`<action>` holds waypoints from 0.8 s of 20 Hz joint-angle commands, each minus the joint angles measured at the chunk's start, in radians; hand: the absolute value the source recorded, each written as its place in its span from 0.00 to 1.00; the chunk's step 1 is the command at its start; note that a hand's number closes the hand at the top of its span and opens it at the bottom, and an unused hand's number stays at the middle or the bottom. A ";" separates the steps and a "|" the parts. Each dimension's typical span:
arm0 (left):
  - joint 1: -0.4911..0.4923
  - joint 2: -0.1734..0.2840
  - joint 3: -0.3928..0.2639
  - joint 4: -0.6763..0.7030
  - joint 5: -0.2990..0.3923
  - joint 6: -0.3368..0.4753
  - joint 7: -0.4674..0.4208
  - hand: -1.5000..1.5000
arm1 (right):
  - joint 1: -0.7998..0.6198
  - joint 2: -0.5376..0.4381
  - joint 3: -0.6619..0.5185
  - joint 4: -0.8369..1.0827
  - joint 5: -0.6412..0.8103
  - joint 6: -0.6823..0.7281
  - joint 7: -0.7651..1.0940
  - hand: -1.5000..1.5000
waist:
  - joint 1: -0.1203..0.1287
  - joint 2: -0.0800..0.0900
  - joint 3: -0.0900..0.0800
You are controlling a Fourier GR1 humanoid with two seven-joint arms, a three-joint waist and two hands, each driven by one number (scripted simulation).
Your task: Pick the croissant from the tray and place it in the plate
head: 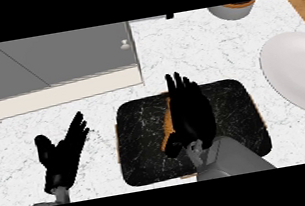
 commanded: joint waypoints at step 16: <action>0.052 -0.049 -0.015 -0.052 -0.058 0.007 0.001 0.50 | -0.021 0.029 0.076 0.254 0.050 -0.100 0.125 0.00 | 0.008 0.000 0.000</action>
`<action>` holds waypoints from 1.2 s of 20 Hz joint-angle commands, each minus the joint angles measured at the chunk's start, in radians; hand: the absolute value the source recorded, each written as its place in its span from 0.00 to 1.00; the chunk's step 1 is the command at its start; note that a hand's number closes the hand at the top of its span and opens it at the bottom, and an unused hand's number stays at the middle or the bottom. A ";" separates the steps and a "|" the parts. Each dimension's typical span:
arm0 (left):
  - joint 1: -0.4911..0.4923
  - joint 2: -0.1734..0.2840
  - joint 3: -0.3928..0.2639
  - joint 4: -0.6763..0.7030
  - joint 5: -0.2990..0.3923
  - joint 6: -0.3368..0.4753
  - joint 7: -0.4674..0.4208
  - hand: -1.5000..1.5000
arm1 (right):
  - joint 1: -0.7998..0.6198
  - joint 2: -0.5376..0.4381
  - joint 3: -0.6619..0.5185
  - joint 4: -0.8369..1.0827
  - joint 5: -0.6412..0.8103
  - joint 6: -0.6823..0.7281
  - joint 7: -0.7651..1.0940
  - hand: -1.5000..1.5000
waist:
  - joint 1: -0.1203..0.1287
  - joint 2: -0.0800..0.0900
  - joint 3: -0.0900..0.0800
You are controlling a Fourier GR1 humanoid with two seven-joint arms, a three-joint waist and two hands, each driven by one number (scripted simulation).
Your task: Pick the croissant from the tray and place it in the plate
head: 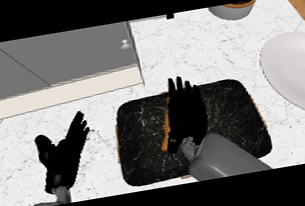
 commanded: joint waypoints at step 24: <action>-0.005 -0.028 0.039 -0.010 -0.026 -0.026 0.007 0.50 | -0.212 -0.100 -0.345 0.360 0.002 -0.156 0.139 1.00 | 0.000 0.023 0.001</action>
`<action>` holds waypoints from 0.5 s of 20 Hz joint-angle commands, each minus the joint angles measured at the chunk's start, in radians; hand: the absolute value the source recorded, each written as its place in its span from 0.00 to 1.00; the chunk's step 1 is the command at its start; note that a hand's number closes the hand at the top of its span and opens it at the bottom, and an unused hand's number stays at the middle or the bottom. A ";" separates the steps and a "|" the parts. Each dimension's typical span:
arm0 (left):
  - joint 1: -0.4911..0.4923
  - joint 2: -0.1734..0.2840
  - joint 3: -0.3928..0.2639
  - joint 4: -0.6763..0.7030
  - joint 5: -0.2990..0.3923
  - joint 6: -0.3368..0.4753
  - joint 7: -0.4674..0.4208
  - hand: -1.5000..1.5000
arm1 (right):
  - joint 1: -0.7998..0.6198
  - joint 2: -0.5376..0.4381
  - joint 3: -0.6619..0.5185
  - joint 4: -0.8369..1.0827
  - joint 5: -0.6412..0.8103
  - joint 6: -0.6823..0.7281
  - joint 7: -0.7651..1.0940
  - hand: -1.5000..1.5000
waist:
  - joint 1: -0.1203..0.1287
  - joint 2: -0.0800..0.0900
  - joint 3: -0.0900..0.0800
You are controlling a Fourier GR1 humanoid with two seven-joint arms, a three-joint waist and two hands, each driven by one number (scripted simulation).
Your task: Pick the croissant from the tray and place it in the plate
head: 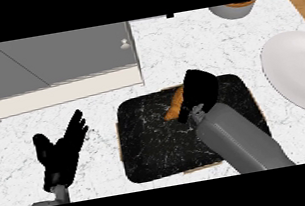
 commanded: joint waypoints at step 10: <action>-0.038 0.002 -0.033 -0.012 -0.021 -0.020 0.000 0.50 | -0.290 -0.312 -0.413 0.224 0.294 -0.301 0.300 1.00 | 0.069 0.043 -0.003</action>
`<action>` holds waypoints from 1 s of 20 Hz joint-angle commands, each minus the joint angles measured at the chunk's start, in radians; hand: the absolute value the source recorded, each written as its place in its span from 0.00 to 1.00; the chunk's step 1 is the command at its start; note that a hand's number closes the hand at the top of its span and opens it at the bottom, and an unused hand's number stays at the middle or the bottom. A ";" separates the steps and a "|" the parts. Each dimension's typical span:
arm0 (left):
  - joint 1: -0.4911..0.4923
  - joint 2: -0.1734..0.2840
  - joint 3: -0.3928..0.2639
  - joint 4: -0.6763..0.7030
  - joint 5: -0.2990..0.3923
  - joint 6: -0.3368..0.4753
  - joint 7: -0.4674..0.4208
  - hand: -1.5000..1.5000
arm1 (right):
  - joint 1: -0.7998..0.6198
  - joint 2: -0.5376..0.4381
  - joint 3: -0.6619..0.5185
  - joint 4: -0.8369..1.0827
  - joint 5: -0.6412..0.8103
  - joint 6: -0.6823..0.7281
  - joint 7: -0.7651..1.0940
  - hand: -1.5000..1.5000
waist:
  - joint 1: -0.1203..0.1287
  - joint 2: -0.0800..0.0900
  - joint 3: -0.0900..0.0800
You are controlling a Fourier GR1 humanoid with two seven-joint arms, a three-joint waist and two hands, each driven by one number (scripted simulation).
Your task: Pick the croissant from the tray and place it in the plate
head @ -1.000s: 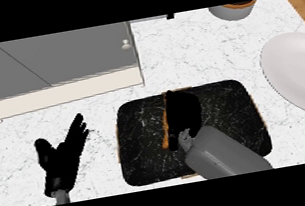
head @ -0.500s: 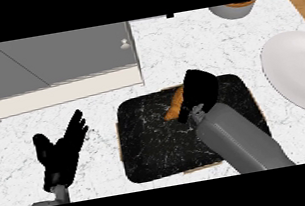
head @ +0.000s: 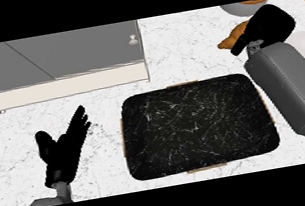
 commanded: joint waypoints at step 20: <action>-0.013 -0.006 -0.005 -0.005 0.000 0.002 0.022 0.50 | 0.004 -0.146 -0.445 0.054 0.653 -0.519 0.336 1.00 | 0.001 -0.007 0.006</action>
